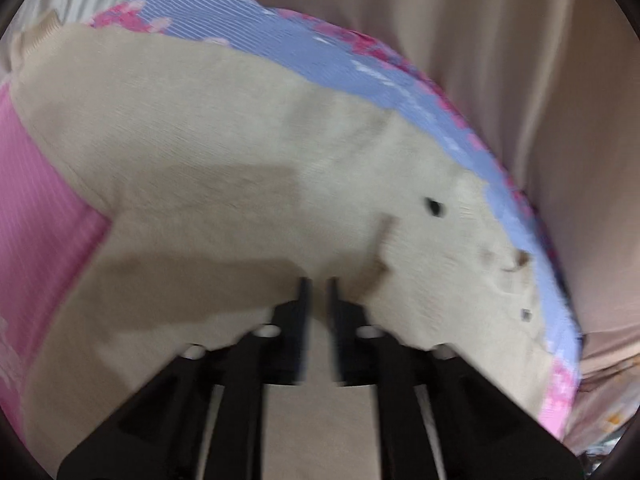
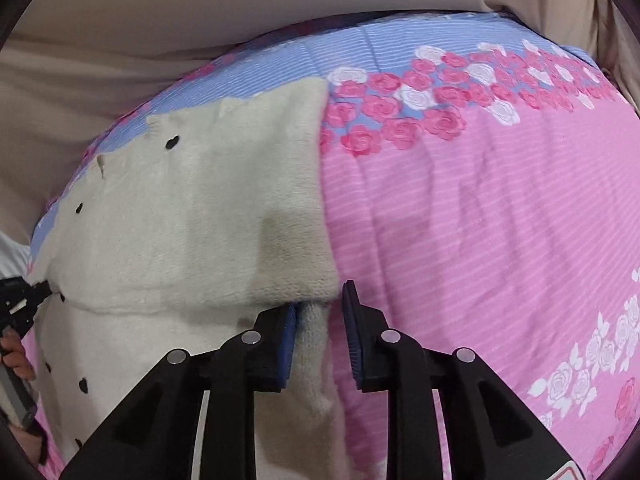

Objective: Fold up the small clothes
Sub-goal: 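Fold the held sleeve across the sweater body with the right gripper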

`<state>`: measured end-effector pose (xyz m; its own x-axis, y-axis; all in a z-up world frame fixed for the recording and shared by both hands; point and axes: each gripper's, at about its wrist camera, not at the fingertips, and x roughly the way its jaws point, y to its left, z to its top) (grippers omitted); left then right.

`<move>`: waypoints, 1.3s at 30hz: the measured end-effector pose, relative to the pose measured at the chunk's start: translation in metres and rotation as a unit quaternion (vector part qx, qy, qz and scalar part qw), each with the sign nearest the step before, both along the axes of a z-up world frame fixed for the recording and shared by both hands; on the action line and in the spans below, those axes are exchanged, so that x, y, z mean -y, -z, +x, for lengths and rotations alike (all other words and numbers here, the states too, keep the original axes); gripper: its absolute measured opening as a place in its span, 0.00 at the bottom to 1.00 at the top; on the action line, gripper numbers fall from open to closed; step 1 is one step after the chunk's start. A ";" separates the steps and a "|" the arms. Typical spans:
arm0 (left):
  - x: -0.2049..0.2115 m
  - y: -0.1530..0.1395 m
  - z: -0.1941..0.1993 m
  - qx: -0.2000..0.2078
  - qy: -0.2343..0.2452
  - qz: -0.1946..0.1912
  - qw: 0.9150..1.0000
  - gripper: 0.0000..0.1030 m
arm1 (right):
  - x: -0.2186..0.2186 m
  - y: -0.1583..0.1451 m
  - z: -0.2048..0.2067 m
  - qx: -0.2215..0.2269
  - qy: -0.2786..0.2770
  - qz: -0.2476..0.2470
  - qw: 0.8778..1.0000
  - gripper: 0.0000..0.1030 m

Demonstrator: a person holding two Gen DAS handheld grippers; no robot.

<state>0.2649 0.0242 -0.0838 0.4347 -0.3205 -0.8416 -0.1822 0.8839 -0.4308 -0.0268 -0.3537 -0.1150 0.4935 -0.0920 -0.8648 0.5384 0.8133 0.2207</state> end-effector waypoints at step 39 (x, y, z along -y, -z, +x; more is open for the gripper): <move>-0.006 -0.024 -0.008 0.054 0.029 0.075 0.995 0.23 | -0.001 -0.094 0.037 0.086 -0.040 -0.017 0.995 0.00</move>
